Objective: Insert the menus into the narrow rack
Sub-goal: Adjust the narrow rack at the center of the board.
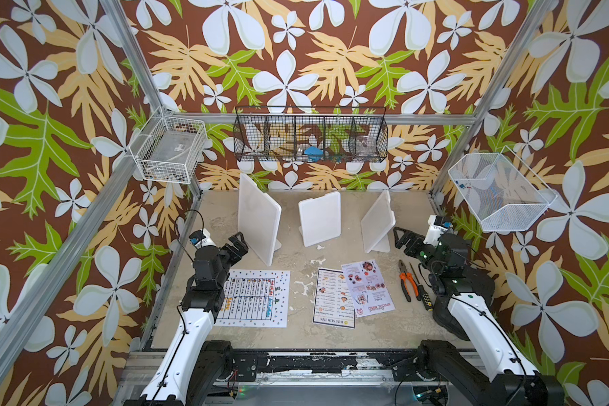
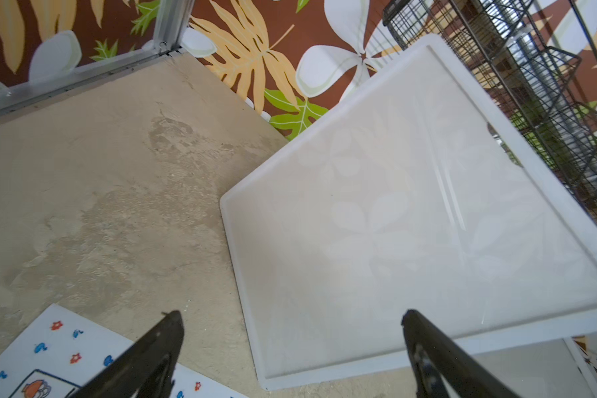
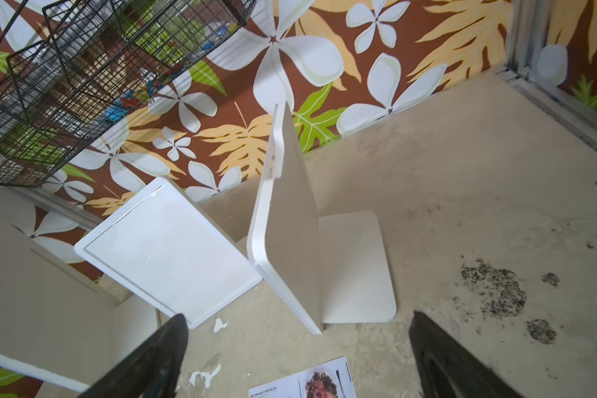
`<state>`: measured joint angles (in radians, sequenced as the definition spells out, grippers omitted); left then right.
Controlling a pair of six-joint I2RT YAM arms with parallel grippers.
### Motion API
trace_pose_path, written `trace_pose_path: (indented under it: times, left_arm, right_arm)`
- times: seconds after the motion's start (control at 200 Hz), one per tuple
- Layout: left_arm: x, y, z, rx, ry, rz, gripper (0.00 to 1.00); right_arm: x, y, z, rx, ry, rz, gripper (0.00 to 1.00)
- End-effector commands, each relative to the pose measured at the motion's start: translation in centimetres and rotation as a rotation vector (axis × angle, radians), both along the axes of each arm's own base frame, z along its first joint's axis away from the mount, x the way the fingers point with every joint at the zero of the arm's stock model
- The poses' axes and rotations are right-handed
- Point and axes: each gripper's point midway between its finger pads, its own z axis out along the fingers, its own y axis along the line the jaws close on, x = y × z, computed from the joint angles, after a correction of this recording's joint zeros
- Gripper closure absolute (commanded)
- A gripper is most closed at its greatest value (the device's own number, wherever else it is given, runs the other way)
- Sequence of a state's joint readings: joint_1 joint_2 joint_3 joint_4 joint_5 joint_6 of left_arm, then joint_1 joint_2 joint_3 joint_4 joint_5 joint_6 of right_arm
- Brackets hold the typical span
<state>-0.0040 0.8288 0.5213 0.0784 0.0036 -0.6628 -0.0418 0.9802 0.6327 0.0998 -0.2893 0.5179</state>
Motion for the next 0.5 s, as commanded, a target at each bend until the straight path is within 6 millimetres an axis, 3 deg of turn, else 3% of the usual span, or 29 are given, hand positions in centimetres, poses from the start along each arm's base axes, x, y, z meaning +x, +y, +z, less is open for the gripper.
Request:
trace_pose_path:
  times: [0.0, 0.18, 0.495]
  left_arm:
    - [-0.3, -1.8, 0.8, 0.007, -0.008, -0.101, 0.0]
    - [-1.7, -4.0, 1.6, 0.066, -0.01, -0.171, 0.0]
    - [-3.9, -8.8, -0.7, 0.059, 0.031, -0.305, 0.0]
  right_arm:
    - [-0.6, 1.6, -0.6, -0.046, 0.058, 0.074, 0.0]
    - [-0.9, 1.9, -0.9, -0.113, 0.113, 0.064, 0.0]
    - [-0.3, 1.4, -1.7, -0.13, 0.183, 0.037, 0.06]
